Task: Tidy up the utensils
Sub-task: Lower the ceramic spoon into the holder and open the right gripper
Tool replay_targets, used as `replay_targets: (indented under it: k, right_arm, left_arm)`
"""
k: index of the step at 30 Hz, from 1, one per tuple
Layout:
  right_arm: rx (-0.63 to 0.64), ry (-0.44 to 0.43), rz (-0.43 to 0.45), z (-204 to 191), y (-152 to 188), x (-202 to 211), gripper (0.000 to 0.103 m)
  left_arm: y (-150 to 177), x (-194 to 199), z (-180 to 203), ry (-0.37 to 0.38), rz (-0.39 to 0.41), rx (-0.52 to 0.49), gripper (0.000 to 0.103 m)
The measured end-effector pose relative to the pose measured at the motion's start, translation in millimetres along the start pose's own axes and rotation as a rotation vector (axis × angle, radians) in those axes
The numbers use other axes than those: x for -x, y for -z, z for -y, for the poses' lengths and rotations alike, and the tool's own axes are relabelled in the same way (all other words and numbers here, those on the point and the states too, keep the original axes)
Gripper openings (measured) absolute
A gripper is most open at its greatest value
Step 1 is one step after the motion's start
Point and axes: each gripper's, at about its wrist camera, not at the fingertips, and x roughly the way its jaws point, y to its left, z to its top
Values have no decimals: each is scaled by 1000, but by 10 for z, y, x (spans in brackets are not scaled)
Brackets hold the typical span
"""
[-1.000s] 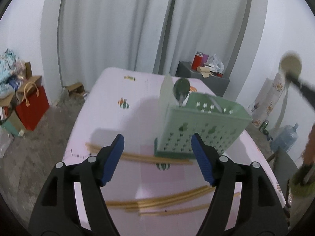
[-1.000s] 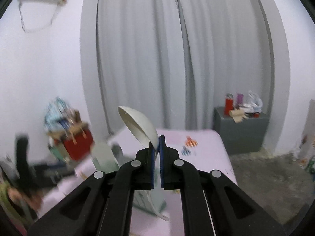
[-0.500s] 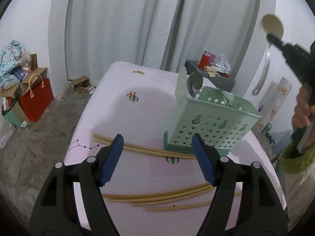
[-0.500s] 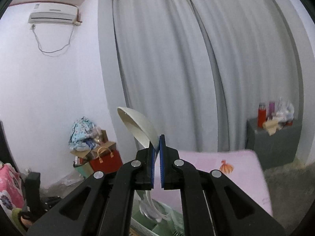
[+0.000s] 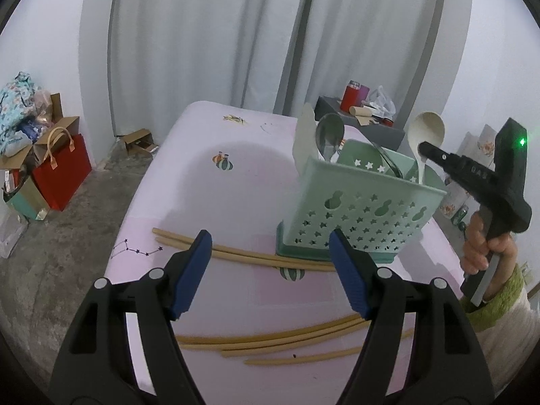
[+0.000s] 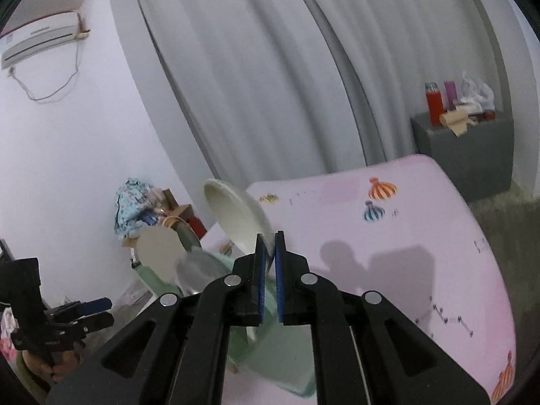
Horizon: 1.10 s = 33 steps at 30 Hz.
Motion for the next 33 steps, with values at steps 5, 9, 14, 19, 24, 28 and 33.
replay_targets:
  k: [5,9,14,19,24,28,33]
  right_arm:
    - [44,83,-17,-74,74,186,51]
    - [60,114,20,-145,54,432,60]
    - [90,104,39,-301,16,605,62]
    - [167,114,25,-590,11,555,62]
    - [369,207,-19,-1006,80,331,69]
    - [588,301,-43,-1378,129,66,75]
    - [758,330,-118,-1626,125,-313,77]
  left_arm:
    - [33,-24,39,12,-12,3,69]
    - [69,-9,70,24,-11,-1,70]
    - [101,11,60,32,-11,5,70]
    - [138,34,58,37,-16,10,73]
    - [183,53,43,38,-14,11,74]
    - [192,47,0,40,-14,25,74]
    - [199,45,-64,41,-12,45,74]
